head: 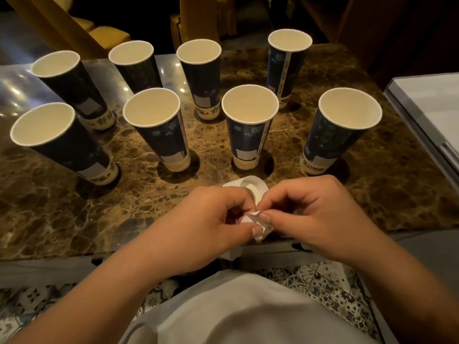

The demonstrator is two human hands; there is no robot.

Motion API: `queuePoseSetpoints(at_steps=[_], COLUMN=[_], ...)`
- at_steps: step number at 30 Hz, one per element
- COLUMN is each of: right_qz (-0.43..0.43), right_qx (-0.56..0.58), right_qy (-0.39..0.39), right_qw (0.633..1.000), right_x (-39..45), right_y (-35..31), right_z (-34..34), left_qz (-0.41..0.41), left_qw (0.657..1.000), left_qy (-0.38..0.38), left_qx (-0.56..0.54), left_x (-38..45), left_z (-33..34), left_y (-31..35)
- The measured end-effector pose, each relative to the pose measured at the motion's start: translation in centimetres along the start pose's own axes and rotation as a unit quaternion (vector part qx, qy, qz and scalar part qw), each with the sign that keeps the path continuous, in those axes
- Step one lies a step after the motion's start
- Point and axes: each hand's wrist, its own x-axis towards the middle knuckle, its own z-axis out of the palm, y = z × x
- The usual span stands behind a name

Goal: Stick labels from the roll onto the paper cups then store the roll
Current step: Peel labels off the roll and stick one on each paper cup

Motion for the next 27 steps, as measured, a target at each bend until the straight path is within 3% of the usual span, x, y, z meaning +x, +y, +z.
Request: queuePoseSetpoints(at_steps=[4,8,13,17,21,25,27], right_qz=[-0.012,-0.013,0.001,-0.071,-0.104,-0.072,-0.058], right_qx=[0.050,0.112,0.055,-0.060,-0.094,-0.140,-0.152], right_qy=[0.078,0.137,0.165,0.179,0.204,0.248,0.276], right_qw=[0.996,0.984,0.985,0.980,0.969,0.956,0.947], right_x=[-0.2,-0.3,0.6,2.2,3.6,6.3,7.9], right_y=[-0.5,-1.0,-2.5,-3.6,-4.3,-3.6,-3.1], right_z=[0.4,0.6,-1.1,-3.7,-6.4,-8.8,-10.2], left_qz=[-0.020,0.021,0.079,0.118,0.139,0.114,0.091], left_qw=[0.990,0.977,0.987,0.988,0.988,0.990,0.987], left_qy=[0.092,0.169,0.115,0.094,0.070,0.083,0.129], left_qx=[-0.101,-0.132,-0.079,0.000,0.023,0.002,0.005], left_x=[0.2,0.4,1.3,3.3,6.0,10.5,13.6], left_z=[0.2,0.0,-2.5,-5.2,-7.6,-9.8,-10.8], left_y=[0.0,0.8,3.1,5.8,8.0,8.9,8.4])
